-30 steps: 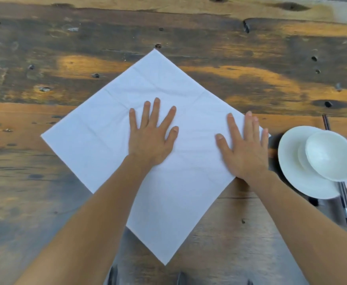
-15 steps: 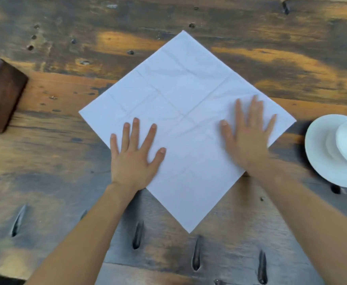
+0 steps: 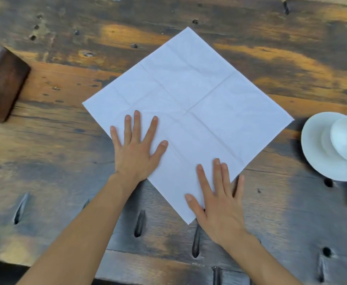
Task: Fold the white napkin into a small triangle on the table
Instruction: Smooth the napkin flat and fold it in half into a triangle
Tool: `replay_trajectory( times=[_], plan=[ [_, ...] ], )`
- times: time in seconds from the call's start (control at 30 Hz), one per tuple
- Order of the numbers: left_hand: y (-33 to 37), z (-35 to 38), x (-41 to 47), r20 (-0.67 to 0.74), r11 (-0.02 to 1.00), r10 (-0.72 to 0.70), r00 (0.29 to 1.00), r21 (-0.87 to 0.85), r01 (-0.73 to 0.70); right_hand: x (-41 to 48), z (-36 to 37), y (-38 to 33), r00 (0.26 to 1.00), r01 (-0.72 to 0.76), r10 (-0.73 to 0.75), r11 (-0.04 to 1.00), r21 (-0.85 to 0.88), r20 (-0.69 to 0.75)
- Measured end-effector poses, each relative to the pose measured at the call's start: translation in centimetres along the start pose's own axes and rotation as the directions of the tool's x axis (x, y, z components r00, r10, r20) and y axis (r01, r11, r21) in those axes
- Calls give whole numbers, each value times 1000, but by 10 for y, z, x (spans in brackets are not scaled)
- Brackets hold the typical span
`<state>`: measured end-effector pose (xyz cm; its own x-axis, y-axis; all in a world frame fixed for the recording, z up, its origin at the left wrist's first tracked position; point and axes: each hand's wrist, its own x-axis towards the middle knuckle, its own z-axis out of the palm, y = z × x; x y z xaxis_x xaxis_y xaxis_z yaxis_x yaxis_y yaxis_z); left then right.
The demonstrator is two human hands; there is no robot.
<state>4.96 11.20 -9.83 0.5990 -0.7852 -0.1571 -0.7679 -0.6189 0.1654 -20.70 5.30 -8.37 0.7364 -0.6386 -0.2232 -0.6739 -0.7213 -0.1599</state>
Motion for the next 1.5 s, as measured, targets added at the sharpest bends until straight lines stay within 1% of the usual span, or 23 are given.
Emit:
replay_trajectory(
  times=[0.07, 0.13, 0.2, 0.33, 0.4, 0.47, 0.5, 0.57, 0.6, 0.63, 0.7, 0.77, 0.83, 0.9, 0.93, 1.0, 1.03, 1.1, 1.17, 1.23, 1.3, 1.37, 1.5],
  plan=[
    [9, -4, -12, -81, 994, 113, 990, -2, -114, 4, -6, -4, 1000, 25, -25, 999, 37, -11],
    [19, -1, -32, -142, 950, 309, 940, 16, -310, 12, -8, -7, 998, 64, -63, 996, 60, -17],
    [19, 6, -55, -98, 904, 427, 899, 37, -425, 15, -7, -4, 993, 112, -113, 993, 43, 20],
    [2, 9, -72, 4, 918, 395, 919, 51, -394, 11, -6, 24, 982, 180, -180, 984, 6, 54],
    [2, 6, -71, 21, 924, 377, 926, 52, -378, 7, -6, 34, 982, 188, -189, 982, 25, 29],
    [8, 4, -75, 22, 916, 400, 916, 8, -400, 4, -8, 37, 973, 230, -228, 968, 97, -33],
    [11, 4, -79, 4, 890, 455, 891, -38, -454, 3, -9, 38, 961, 274, -264, 950, 149, -85],
    [12, 6, -90, -51, 793, 597, 801, -114, -599, 5, -11, 41, 910, 407, -371, 883, 234, -184],
    [11, 9, -95, -65, 749, 647, 760, -134, -649, 5, -11, 42, 879, 472, -426, 838, 273, -213],
    [10, 11, -99, -64, 725, 672, 738, -148, -673, 6, -10, 44, 852, 523, -474, 794, 309, -223],
    [7, 14, -104, -42, 716, 682, 730, -163, -679, 6, -9, 43, 828, 560, -521, 749, 355, -207],
    [6, 16, -104, -31, 714, 684, 729, -176, -677, 7, -9, 40, 830, 557, -520, 746, 364, -203],
    [6, 13, -103, -38, 711, 683, 730, -198, -675, 10, -12, 35, 827, 562, -517, 749, 352, -221],
    [7, 10, -103, -42, 710, 673, 738, -241, -661, 12, -19, 26, 853, 522, -475, 761, 384, -218],
    [9, 7, -104, -43, 718, 656, 753, -272, -641, 12, -24, 21, 885, 464, -422, 771, 437, -195],
    [13, 0, -102, -57, 747, 585, 809, -350, -564, 11, -36, 11, 959, 277, -258, 778, 564, -114],
    [16, -4, -100, -60, 760, 537, 841, -398, -514, 11, -42, 6, 980, 194, -184, 772, 605, -81],
    [21, -14, -94, -56, 753, 431, 901, -528, -393, 14, -51, 1, 993, 116, -88, 756, 644, -75],
    [23, -22, -86, -17, 709, 322, 947, -659, -253, 19, -59, -1, 996, 86, -43, 711, 698, -79],
    [25, -29, -76, 75, 671, 206, 976, -737, -84, 26, -68, 1, 999, 39, -16, 656, 754, -38],
    [25, -33, -66, 130, 634, 141, 981, -773, 11, 35, -73, 7, 998, 57, -26, 673, 738, -53],
    [25, -36, -56, 137, 607, 109, 985, -793, 44, 47, -75, 13, 995, 97, -44, 704, 703, -93],
    [24, -43, -27, 112, 618, 92, 989, -785, 31, 77, -79, 26, 988, 132, -44, 732, 668, -147]
  ],
)
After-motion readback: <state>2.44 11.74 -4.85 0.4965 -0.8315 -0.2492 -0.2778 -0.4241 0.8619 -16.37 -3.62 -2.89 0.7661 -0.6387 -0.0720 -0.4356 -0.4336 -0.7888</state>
